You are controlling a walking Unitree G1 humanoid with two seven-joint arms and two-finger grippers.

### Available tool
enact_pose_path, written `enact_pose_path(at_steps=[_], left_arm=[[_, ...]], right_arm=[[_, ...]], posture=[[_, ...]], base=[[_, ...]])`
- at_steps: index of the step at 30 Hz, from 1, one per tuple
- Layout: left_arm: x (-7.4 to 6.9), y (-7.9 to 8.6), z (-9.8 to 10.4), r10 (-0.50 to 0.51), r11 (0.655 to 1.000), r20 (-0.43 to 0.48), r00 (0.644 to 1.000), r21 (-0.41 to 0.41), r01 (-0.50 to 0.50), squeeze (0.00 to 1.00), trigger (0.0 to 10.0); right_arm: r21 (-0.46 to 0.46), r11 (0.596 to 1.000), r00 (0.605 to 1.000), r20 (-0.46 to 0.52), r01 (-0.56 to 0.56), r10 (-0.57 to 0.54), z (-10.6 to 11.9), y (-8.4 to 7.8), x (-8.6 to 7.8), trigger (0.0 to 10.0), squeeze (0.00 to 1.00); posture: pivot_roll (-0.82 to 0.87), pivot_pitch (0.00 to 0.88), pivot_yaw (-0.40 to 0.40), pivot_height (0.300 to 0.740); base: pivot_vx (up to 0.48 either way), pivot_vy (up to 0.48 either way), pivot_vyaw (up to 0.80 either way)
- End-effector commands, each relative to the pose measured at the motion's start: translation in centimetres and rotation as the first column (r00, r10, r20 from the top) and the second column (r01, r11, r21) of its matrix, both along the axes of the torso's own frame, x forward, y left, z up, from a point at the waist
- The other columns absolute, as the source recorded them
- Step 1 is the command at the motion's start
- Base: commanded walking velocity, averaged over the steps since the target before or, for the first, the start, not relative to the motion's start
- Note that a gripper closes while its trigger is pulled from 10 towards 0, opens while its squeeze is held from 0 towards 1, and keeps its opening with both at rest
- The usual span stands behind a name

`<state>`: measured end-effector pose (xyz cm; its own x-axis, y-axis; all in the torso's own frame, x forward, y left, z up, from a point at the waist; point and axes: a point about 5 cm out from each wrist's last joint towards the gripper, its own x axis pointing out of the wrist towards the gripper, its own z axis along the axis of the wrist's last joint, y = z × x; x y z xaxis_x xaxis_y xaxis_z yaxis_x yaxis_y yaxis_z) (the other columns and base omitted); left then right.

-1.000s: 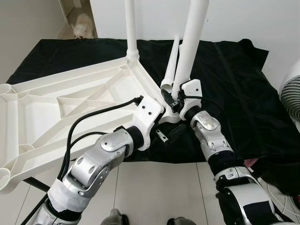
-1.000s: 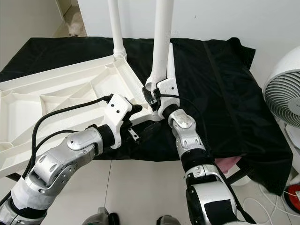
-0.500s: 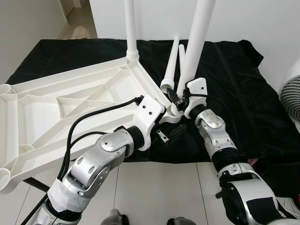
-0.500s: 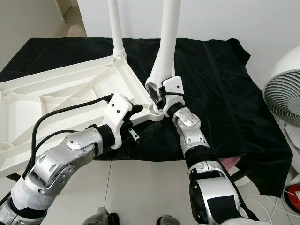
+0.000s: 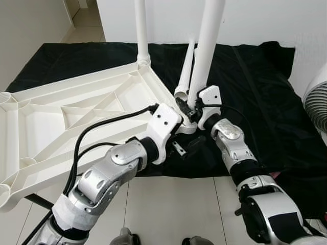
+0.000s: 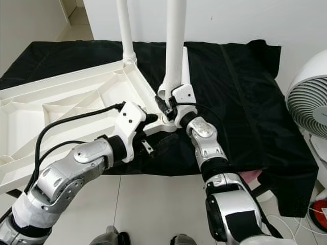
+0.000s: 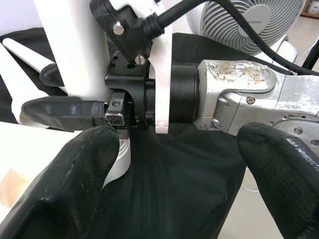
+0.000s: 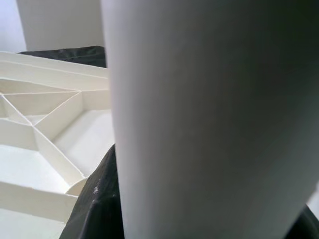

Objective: Building children table

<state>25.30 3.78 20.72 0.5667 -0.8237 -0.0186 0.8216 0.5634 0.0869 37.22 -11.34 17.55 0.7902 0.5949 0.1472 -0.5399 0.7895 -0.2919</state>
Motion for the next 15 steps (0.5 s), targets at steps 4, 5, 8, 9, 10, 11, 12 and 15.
enact_pose_path(at_steps=[4, 5, 8, 9, 10, 11, 12, 15], left_arm=[[-0.7, -0.5, 0.2, -0.126, 0.992, -0.001, 0.992, 0.015, 0.126, 0.0, 10.0], [-0.7, -0.5, 0.2, -0.125, 0.992, 0.0, 0.992, 0.014, 0.125, 0.0, 10.0], [-0.7, -0.5, 0.2, -0.124, 0.992, 0.001, 0.992, 0.013, 0.124, 0.0, 10.0], [-0.7, -0.5, 0.3, -0.123, 0.992, 0.002, 0.992, 0.01, 0.123, 0.0, 10.0], [-0.7, -0.5, 0.3, -0.123, 0.992, 0.002, 0.992, 0.01, 0.123, 0.0, 10.0], [-0.7, -0.6, 0.4, -0.123, 0.992, 0.004, 0.992, 0.007, 0.123, 0.0, 10.0], [-0.7, -0.6, 0.4, -0.123, 0.992, 0.004, 0.992, 0.007, 0.123, 0.0, 10.0], [-0.7, -0.6, 0.5, -0.124, 0.992, 0.007, 0.992, 0.003, 0.124, 0.0, 10.0]], right_arm=[[-0.053, 0.998, 0.997, -0.071, -0.028, 0.024, -1.7, -0.1, -0.2, 10.0, 0.0], [-0.058, 0.998, 0.997, -0.071, -0.025, 0.021, -1.7, -0.2, -0.1, 10.0, 0.0], [-0.063, 0.998, 0.997, -0.071, -0.023, 0.018, -1.6, -0.4, -0.1, 10.0, 0.0], [-0.071, 0.997, 0.997, -0.071, -0.019, 0.014, -1.6, -0.5, 0.0, 10.0, 0.0], [-0.071, 0.997, 0.997, -0.071, -0.019, 0.014, -1.6, -0.5, 0.0, 10.0, 0.0], [-0.072, 0.997, 0.997, -0.077, -0.014, 0.008, -1.6, -0.7, 0.1, 10.0, 0.0], [-0.072, 0.997, 0.997, -0.077, -0.014, 0.008, -1.6, -0.7, 0.1, 10.0, 0.0], [-0.073, 0.997, 0.996, -0.09, 0.008, -0.014, -1.6, -1.1, 0.4, 10.0, 0.0]], posture=[[-0.04, 0.077, 0.059, 0.74], [-0.04, 0.077, 0.059, 0.74], [-0.04, 0.077, 0.056, 0.74], [-0.04, 0.077, 0.054, 0.74], [-0.04, 0.077, 0.054, 0.74], [-0.04, 0.075, 0.054, 0.74], [-0.04, 0.075, 0.054, 0.74], [-0.04, 0.076, 0.054, 0.74]], base=[[0.0, 0.0, 0.0], [0.0, 0.0, 0.0], [0.0, 0.0, 0.0], [0.0, 0.0, 0.0], [0.0, 0.0, 0.0], [0.0, 0.0, 0.0], [0.0, 0.0, 0.0], [0.0, 0.0, 0.0]])
